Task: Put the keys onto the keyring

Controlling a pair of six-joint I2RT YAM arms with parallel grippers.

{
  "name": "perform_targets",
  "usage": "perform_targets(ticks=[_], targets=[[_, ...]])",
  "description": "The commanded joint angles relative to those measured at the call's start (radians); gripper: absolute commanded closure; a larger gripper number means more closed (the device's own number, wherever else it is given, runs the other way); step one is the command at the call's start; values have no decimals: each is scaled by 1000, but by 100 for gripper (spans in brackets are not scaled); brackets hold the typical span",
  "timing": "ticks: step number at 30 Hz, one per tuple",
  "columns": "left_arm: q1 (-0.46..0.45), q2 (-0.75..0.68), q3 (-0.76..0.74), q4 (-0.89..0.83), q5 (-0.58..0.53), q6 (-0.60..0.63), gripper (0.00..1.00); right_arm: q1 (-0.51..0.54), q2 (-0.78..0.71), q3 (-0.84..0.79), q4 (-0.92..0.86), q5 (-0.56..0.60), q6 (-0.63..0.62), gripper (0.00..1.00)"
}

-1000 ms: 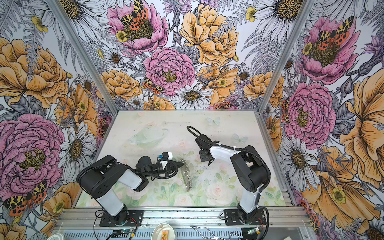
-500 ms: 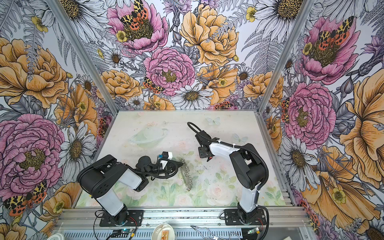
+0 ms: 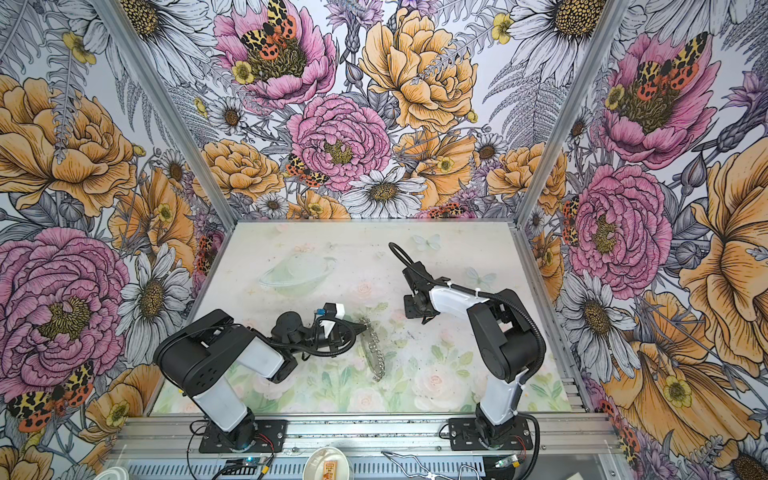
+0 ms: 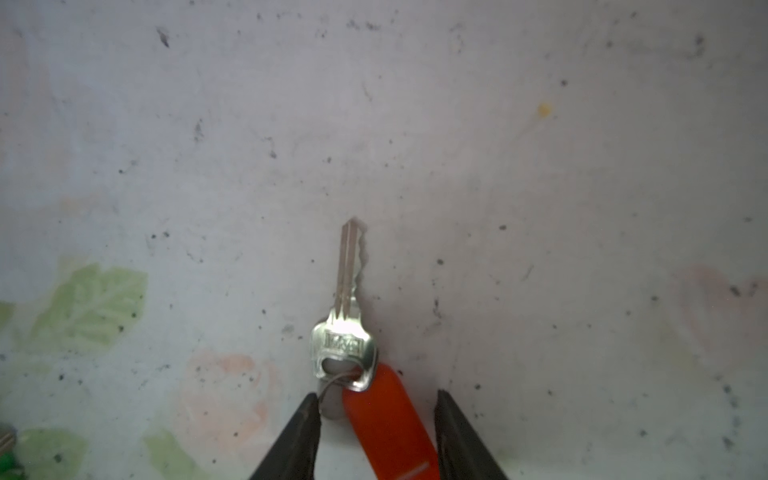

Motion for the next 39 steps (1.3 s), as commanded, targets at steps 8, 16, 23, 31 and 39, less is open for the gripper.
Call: perform_targets(ticks=[8, 16, 23, 31, 39], targets=[[7, 2, 12, 36, 8, -21, 100, -20, -4, -26, -14, -99, 38, 64], [7, 4, 13, 35, 6, -19, 100, -20, -41, -37, -7, -98, 55, 79], [7, 6, 14, 37, 7, -19, 100, -15, -59, -35, -4, -73, 53, 89], [7, 9, 14, 37, 6, -19, 100, 6, -99, -35, -7, -25, 38, 89], [7, 7, 13, 37, 5, -20, 100, 27, -81, -29, -10, -2, 22, 90]])
